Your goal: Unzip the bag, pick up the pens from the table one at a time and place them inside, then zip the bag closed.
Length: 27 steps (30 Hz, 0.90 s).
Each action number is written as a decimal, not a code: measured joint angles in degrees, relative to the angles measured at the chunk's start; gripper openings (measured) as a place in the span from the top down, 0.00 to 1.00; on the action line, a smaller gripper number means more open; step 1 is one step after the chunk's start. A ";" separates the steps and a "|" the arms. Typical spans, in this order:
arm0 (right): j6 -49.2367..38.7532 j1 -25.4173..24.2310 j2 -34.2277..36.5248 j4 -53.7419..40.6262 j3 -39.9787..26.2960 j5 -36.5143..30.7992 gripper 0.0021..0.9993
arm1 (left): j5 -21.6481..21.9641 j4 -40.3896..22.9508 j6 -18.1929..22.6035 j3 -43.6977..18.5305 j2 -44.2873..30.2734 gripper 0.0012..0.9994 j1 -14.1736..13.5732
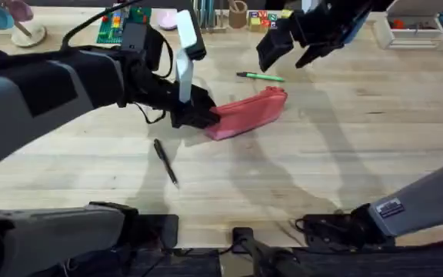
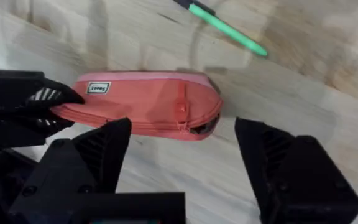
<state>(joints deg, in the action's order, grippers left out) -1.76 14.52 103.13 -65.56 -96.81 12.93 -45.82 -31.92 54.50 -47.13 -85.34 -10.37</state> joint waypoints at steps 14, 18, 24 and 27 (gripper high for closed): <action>1.51 0.94 1.40 2.23 1.77 0.00 0.00 | 0.00 0.00 0.00 0.00 0.00 0.96 0.00; 1.53 2.20 4.03 2.60 1.85 0.00 0.00 | 0.00 0.00 0.00 0.00 0.00 0.96 0.00; 1.57 3.49 6.20 2.55 2.01 0.02 0.00 | 0.00 0.00 0.00 0.00 0.00 0.96 0.00; 1.59 3.75 6.65 2.45 2.03 0.02 0.00 | 0.00 0.00 0.00 0.00 0.00 0.96 0.00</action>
<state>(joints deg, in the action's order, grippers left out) -0.17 18.27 109.79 -63.11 -94.78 12.95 -45.82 -31.92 54.50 -47.13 -85.34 -10.37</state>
